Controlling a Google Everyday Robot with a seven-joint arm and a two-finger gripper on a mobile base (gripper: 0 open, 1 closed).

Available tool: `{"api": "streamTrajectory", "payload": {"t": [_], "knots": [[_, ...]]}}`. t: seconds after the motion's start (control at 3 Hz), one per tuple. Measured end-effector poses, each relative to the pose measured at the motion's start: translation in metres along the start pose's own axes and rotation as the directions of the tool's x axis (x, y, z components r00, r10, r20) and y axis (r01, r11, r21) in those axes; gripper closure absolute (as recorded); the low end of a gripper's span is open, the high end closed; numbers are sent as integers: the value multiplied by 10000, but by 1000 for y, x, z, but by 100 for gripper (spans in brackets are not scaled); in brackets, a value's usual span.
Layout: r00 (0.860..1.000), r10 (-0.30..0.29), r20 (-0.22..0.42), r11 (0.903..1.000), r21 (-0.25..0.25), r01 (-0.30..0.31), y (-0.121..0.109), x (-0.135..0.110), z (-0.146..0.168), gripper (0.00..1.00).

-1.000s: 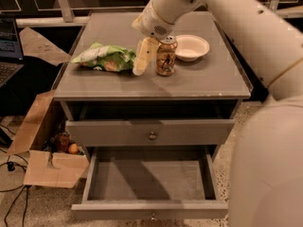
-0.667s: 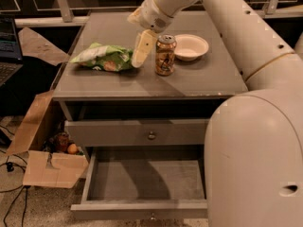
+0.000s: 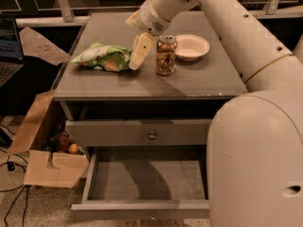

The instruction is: Place green rice chip bag into middle drawer

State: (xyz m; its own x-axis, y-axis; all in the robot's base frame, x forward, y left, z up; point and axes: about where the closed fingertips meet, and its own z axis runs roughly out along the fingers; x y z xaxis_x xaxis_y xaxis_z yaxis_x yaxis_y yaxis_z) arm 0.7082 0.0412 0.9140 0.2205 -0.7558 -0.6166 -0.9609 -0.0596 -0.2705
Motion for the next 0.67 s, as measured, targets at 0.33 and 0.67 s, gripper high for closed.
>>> {"api": "streamTrajectory", "payload": {"t": [0.33, 0.67], "knots": [[9996, 135, 258, 9997, -195, -130, -4, 2, 18, 0], [9980, 389, 505, 9982, -482, -365, -12, 6, 45, 0]]}}
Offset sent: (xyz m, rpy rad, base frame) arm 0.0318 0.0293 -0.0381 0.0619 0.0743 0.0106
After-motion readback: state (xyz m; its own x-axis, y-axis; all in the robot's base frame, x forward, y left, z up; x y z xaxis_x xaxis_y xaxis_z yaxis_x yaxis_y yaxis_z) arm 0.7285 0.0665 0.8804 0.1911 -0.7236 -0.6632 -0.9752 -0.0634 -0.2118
